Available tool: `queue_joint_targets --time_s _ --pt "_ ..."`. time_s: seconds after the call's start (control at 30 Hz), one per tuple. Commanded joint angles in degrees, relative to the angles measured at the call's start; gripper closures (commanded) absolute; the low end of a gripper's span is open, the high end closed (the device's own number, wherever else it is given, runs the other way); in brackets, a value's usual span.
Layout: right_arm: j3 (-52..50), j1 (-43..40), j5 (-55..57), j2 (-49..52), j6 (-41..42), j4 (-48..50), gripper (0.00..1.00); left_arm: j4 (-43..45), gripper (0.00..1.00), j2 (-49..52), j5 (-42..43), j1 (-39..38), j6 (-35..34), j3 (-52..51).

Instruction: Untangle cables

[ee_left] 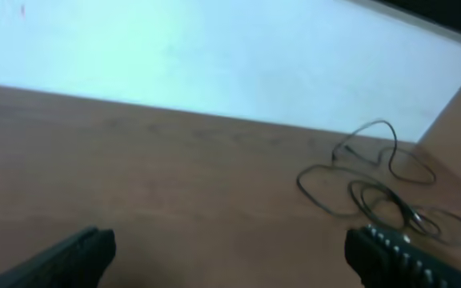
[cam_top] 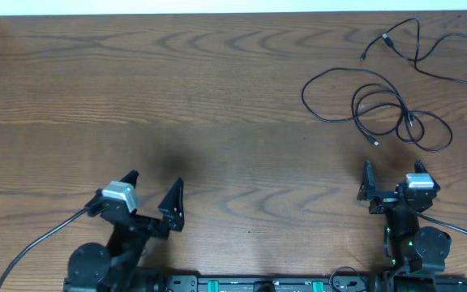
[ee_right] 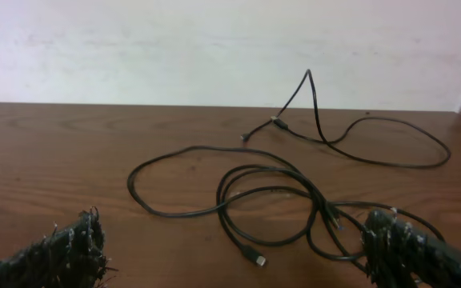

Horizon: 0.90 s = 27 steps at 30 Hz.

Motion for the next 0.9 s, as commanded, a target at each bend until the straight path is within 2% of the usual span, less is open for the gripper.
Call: queue_joint_targets --time_s 0.0,0.27,0.53,0.77,0.87 --pt "-0.04 0.02 0.44 -0.31 0.61 -0.33 0.01 5.09 0.04 -2.64 -0.79 -0.31 0.94 -5.46" --pt "-0.04 0.02 0.44 -0.31 0.61 -0.33 0.01 14.80 0.03 -4.15 -4.20 -0.31 0.94 -15.91" --pt "-0.04 0.02 0.44 -0.31 0.61 -0.33 0.01 24.30 0.03 -4.17 -13.29 -0.31 1.11 -25.79" --pt "-0.04 0.02 0.44 -0.31 0.61 -0.33 0.01 22.69 0.03 -4.17 -13.60 -0.33 11.15 -25.94" --pt "-0.04 0.02 0.44 -0.31 0.61 -0.33 0.01 20.76 0.03 -4.17 -13.77 -0.33 13.14 -25.94"
